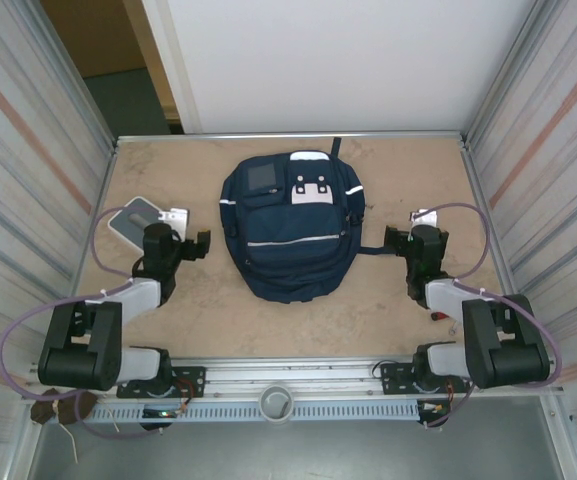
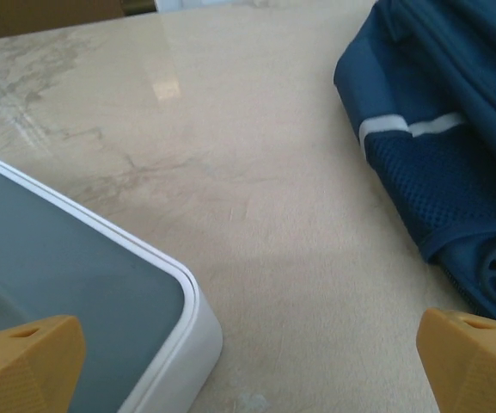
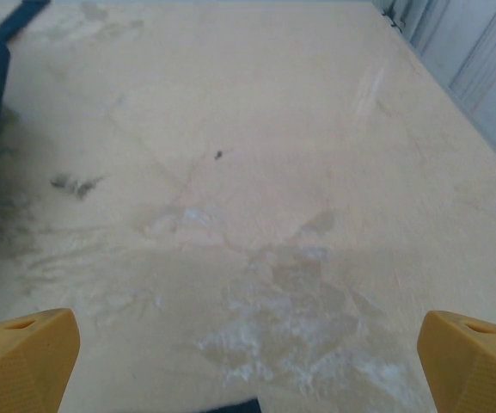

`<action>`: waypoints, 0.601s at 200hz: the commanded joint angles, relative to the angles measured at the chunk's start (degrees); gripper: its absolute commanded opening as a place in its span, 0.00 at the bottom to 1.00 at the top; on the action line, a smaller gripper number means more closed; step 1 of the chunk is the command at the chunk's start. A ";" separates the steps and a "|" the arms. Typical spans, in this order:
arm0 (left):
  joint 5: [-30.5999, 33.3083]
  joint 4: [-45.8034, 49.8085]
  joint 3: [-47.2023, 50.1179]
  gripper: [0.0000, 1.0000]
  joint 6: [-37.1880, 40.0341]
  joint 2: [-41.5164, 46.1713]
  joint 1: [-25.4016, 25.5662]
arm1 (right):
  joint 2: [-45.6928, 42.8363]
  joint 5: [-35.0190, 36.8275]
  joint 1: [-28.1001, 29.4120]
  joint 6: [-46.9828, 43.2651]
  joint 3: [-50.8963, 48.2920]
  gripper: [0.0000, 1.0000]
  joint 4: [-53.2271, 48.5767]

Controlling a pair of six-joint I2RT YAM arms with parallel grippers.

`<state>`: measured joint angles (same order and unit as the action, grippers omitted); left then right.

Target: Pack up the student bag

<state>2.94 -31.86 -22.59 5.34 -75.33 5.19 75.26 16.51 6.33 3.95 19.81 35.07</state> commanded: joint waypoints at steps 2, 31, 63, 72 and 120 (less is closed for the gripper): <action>-6.44 -6.80 1.12 0.99 0.22 -0.10 -2.91 | 2.23 -5.26 -1.50 -2.36 -0.02 0.99 7.99; -9.57 -14.75 1.66 0.99 -0.31 -7.34 -4.75 | 8.38 -9.52 -4.95 -0.88 -1.44 0.99 16.46; -8.96 -12.66 -1.39 0.99 -1.08 -11.20 -5.19 | 12.46 -12.26 -6.10 -0.74 1.19 0.99 14.51; -8.58 -14.72 -1.07 0.99 -1.13 -12.10 -5.19 | 13.32 -12.34 -6.49 -0.06 2.46 0.99 13.59; -8.32 -13.21 -1.05 0.99 -1.21 -11.26 -5.10 | 13.00 -14.40 -8.26 1.34 3.48 0.99 11.07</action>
<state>-4.91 -44.80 -23.09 4.64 -86.72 0.36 88.33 3.81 -1.91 4.05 22.35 46.83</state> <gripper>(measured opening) 0.987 0.989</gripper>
